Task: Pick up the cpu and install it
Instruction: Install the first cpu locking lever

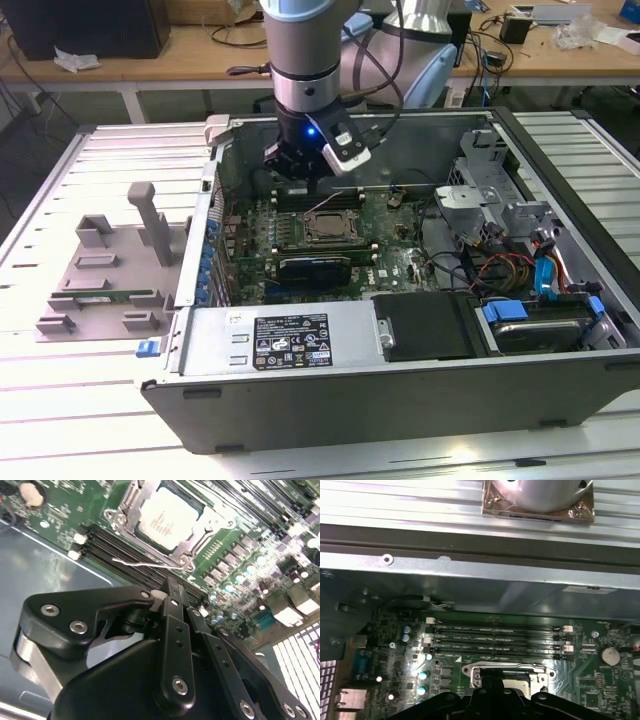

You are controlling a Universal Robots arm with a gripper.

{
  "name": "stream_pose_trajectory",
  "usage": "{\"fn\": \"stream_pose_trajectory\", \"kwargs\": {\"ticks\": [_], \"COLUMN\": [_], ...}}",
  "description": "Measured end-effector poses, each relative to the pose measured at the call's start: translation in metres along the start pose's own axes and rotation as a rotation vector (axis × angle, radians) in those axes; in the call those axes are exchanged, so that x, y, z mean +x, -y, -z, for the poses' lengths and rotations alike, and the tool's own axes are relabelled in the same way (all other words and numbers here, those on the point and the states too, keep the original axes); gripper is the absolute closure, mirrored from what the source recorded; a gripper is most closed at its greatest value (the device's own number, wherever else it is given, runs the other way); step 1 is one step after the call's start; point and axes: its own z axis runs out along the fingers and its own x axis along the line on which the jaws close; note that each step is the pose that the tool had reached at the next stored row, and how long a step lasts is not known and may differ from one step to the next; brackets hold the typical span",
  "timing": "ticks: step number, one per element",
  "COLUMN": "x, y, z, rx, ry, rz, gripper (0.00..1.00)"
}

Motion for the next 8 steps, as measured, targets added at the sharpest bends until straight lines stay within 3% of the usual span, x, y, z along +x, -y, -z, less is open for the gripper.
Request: {"fn": "stream_pose_trajectory", "kwargs": {"ticks": [2, 3, 8], "x": [0.0005, 0.0006, 0.0010], "y": [0.0009, 0.0014, 0.0033], "z": [-0.0007, -0.0018, -0.0091], "rx": [0.0011, 0.0014, 0.0019], "ry": [0.0223, 0.0300, 0.0369], "rz": [0.005, 0.006, 0.008], "gripper": [0.89, 0.89, 0.89]}}
